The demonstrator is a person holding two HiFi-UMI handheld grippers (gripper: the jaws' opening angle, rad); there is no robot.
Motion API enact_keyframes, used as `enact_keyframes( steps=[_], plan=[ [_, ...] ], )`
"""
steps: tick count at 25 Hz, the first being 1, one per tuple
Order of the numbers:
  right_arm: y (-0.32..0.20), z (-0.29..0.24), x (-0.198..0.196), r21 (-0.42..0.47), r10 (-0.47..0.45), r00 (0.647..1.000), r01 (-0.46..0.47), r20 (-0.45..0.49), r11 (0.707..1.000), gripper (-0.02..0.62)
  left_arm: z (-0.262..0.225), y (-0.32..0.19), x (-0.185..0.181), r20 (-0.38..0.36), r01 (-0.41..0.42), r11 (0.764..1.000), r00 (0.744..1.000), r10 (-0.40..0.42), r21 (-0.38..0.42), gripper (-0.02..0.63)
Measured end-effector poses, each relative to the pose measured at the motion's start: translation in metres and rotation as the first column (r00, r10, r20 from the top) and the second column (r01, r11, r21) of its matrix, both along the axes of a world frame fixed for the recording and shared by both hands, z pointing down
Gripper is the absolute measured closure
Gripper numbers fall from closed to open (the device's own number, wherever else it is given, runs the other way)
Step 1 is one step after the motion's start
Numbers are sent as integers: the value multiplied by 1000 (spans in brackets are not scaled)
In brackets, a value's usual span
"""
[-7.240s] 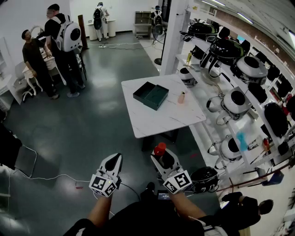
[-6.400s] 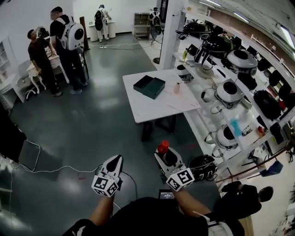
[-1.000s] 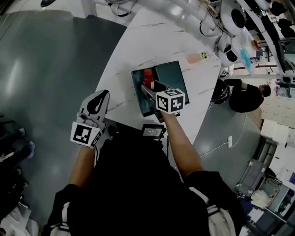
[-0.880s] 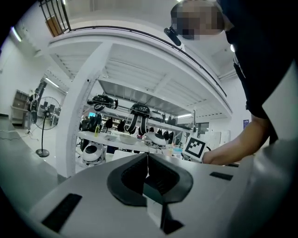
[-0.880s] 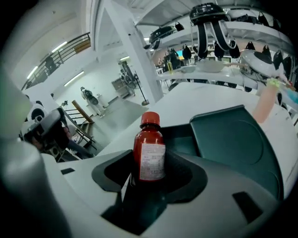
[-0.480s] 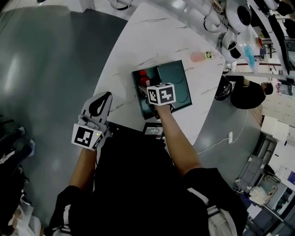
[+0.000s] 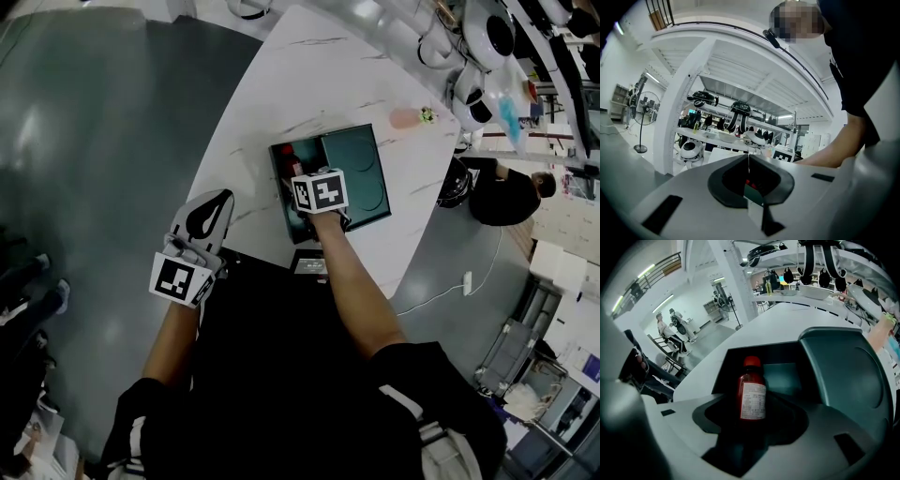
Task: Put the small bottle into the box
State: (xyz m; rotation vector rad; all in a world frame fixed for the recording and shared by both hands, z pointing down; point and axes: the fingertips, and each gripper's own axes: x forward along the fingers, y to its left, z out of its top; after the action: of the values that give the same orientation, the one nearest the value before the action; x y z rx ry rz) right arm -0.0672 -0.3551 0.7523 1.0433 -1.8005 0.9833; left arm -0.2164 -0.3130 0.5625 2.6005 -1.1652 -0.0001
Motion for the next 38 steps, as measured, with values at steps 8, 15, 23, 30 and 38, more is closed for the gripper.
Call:
enact_keyframes(
  steps=[8,15,23,30,38],
  plan=[
    [-2,0,0,30,6,1000,-6,-4,1000,357,-3,5,2,4,6,1000,1000,-6,11,589],
    [-8,-20,-3,86,12,999,-15,31,996,354,-12,15,-1,4,17,999,1000,-17,38,589],
    [0,-108,-12,346,-56,992,14,110,938,460,-40,42,4,-30,7,997,1000,-5,71,589],
    [35,-263,-24,690,-166,956,-48,241,722,562,-100,62,-5,-14,1,982,1000,1,190,589],
    [127,-396,-4,834,-295,835,-302,465,462,563,-151,97,-17,-42,34,966,999,-24,255,589]
  ],
)
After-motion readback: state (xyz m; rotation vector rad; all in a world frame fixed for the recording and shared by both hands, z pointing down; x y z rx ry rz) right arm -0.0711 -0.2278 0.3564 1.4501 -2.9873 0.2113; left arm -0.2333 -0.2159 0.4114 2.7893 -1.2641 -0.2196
